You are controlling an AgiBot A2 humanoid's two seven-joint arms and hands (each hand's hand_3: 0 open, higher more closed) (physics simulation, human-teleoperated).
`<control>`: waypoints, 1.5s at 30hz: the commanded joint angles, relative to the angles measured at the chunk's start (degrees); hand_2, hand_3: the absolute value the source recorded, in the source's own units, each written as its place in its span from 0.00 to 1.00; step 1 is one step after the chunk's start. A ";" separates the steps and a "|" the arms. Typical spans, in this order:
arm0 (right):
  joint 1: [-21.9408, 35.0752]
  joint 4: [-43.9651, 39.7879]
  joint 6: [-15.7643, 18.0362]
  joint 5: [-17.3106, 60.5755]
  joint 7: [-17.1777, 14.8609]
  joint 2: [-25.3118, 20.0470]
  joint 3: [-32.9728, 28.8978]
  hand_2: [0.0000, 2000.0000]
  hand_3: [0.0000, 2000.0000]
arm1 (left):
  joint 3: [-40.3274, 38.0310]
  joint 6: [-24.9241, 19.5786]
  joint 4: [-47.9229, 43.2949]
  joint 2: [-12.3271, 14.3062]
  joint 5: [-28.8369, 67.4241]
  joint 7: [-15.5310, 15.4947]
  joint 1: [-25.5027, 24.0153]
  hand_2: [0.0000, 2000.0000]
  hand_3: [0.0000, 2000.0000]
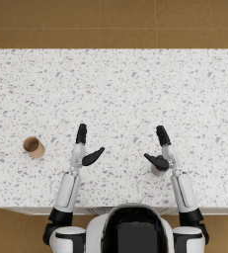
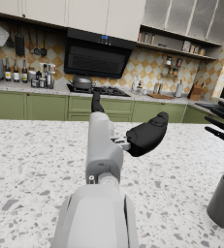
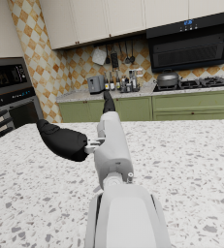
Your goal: Pick up two cups and pour the berry on the right into the cup on the left
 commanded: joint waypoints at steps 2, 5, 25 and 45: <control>0.00 0.00 0.00 0.00 0.00 0.00 0.00 0.00 0.00 | 0.00 0.00 0.00 0.00 0.00 0.00 0.00 0.00 0.00; 0.00 0.00 0.00 0.00 0.00 0.00 0.00 0.00 0.00 | 0.00 0.00 0.00 0.00 0.00 0.00 0.00 0.00 0.00; -6.94 6.72 -5.32 5.35 5.38 1.75 -4.87 0.00 0.00 | -12.61 -5.49 -2.33 0.75 5.34 -5.48 -4.32 0.00 0.00; -24.07 9.98 -5.71 18.91 5.78 3.99 -10.01 0.00 0.00 | -42.75 -5.78 0.11 10.23 17.04 -5.76 -16.63 0.00 0.00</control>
